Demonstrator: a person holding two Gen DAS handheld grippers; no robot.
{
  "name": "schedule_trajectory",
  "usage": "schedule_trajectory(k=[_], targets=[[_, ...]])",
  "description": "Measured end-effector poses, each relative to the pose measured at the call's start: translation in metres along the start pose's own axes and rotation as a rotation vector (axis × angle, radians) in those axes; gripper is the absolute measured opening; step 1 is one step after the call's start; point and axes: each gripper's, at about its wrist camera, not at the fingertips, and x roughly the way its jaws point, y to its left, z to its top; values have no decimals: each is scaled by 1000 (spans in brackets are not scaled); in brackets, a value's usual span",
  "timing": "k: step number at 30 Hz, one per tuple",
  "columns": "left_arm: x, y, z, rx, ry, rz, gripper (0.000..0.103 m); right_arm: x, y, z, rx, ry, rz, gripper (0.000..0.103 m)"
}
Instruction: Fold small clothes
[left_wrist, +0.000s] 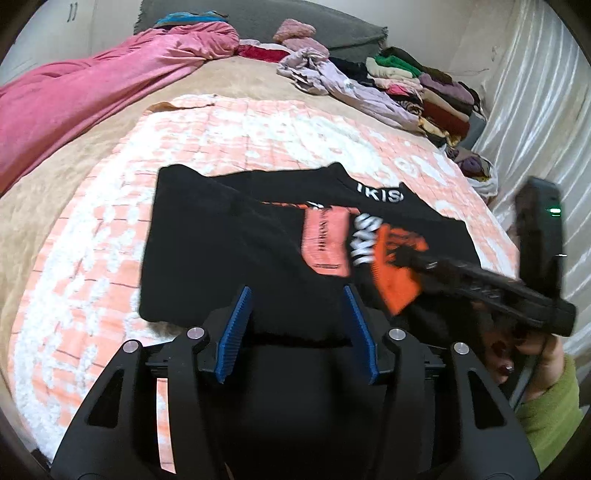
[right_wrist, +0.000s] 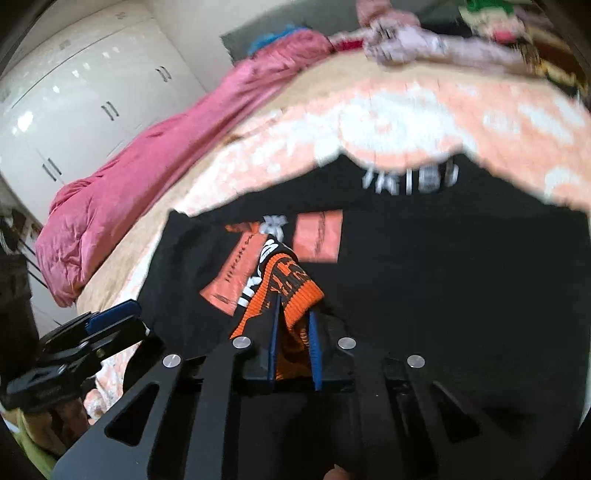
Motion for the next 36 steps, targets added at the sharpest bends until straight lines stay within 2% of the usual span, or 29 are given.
schedule_trajectory(k=[4, 7, 12, 16, 20, 24, 27, 30, 33, 36], targets=[[-5, 6, 6, -12, -18, 10, 43, -37, 0, 16, -59, -93, -71, 13], [-7, 8, 8, -21, -24, 12, 44, -64, -14, 30, -92, -150, -180, 13], [-4, 7, 12, -24, -17, 12, 44, -87, -64, 35, -67, -149, -347, 13], [8, -2, 19, 1, 0, 24, 44, -82, -98, 22, -18, -98, -368, 13], [27, -21, 32, 65, 24, 35, 44, -67, -107, 9, 6, -57, -378, 14], [55, -41, 42, 119, 53, 33, 44, -57, -106, 5, 6, -52, -408, 17], [90, -46, 42, 153, 109, 76, 44, -54, -111, 3, 2, -53, -457, 18], [107, -43, 34, 162, 150, 111, 45, -58, -122, 0, 17, -55, -520, 19], [105, -45, 30, 182, 134, 105, 50, -72, -132, -9, 93, -86, -459, 19], [104, -43, 30, 170, 131, 99, 50, -77, -117, -13, 60, -113, -415, 19]])
